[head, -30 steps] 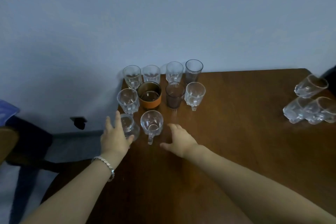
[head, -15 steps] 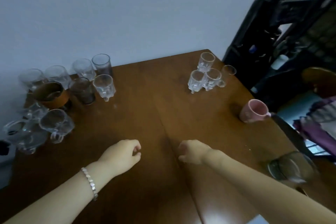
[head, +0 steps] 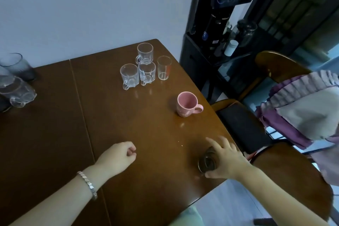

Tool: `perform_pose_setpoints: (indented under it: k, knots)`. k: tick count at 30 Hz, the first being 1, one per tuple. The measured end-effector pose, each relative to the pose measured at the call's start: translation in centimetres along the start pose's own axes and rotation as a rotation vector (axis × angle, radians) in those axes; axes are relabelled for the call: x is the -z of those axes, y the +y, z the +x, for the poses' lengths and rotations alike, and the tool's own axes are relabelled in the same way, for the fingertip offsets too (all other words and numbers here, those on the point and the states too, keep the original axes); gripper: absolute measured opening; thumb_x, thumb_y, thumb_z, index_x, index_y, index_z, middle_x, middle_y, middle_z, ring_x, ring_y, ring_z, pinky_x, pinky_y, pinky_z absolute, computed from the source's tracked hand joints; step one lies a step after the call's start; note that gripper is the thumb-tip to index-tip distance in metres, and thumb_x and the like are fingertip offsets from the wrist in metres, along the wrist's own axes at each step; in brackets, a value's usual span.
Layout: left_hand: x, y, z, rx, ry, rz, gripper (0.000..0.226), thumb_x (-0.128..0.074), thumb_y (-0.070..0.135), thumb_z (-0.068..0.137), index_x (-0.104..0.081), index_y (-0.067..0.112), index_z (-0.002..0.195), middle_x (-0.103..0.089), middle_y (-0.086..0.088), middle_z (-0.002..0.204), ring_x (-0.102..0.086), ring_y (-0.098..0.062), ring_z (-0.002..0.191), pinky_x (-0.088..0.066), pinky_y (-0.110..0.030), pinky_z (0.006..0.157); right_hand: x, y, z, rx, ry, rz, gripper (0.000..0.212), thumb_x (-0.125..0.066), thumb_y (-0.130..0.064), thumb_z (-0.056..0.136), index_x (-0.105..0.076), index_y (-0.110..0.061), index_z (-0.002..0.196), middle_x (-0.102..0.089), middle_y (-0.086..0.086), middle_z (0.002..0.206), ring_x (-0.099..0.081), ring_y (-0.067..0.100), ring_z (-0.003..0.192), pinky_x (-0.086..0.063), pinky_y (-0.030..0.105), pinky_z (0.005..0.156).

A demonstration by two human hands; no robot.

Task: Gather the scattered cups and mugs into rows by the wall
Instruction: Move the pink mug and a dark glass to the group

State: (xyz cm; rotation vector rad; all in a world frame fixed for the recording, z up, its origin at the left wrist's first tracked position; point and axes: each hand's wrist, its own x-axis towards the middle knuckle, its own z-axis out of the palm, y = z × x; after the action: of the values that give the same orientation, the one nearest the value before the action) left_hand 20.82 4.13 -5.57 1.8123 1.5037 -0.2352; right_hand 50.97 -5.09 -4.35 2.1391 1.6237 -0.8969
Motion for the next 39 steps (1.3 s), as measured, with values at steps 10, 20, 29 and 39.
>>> perform_pose_setpoints:
  k: [10, 20, 29, 39]
  knots:
    - [-0.8, 8.1, 4.4, 0.028, -0.055, 0.005, 0.044, -0.059, 0.026, 0.09, -0.048, 0.02, 0.133, -0.058, -0.001, 0.129, -0.06, -0.017, 0.111, -0.052, -0.033, 0.095, -0.7, 4.0, 2.1, -0.042, 0.148, 0.389, 0.1, -0.078, -0.047, 0.061, -0.017, -0.038, 0.14, -0.038, -0.001, 0.131, -0.056, 0.018, 0.105, -0.055, 0.023, 0.074]
    - [-0.8, 20.3, 15.7, 0.099, 0.08, -0.079, 0.107, -0.078, 0.053, 0.065, -0.015, 0.027, 0.147, -0.029, -0.01, 0.143, -0.05, -0.037, 0.121, -0.05, -0.046, 0.097, 4.0, 7.3, 4.4, -0.139, 0.34, 0.56, 0.104, -0.082, -0.041, 0.062, -0.018, -0.036, 0.143, -0.038, 0.002, 0.132, -0.054, 0.017, 0.101, -0.048, 0.02, 0.067]
    - [-0.1, 18.9, 15.3, -0.075, -0.19, 0.164, 0.091, -0.081, 0.022, 0.067, -0.028, 0.038, 0.139, -0.011, -0.002, 0.151, -0.026, -0.034, 0.133, -0.041, -0.045, 0.105, 2.9, 7.0, 4.9, -0.127, 0.227, 0.523, 0.104, -0.081, -0.044, 0.063, -0.015, -0.038, 0.143, -0.034, 0.002, 0.138, -0.055, 0.019, 0.107, -0.046, 0.017, 0.065]
    - [-2.8, 14.9, 11.6, -0.054, 0.24, -0.103, 0.089, -0.082, 0.025, 0.069, -0.03, 0.023, 0.142, -0.038, 0.002, 0.144, -0.047, -0.021, 0.125, -0.05, -0.026, 0.087, 3.0, 3.3, 4.9, -0.041, 0.205, 0.389, 0.106, -0.079, -0.044, 0.064, -0.011, -0.037, 0.145, -0.03, 0.004, 0.142, -0.052, 0.023, 0.115, -0.048, 0.02, 0.071]
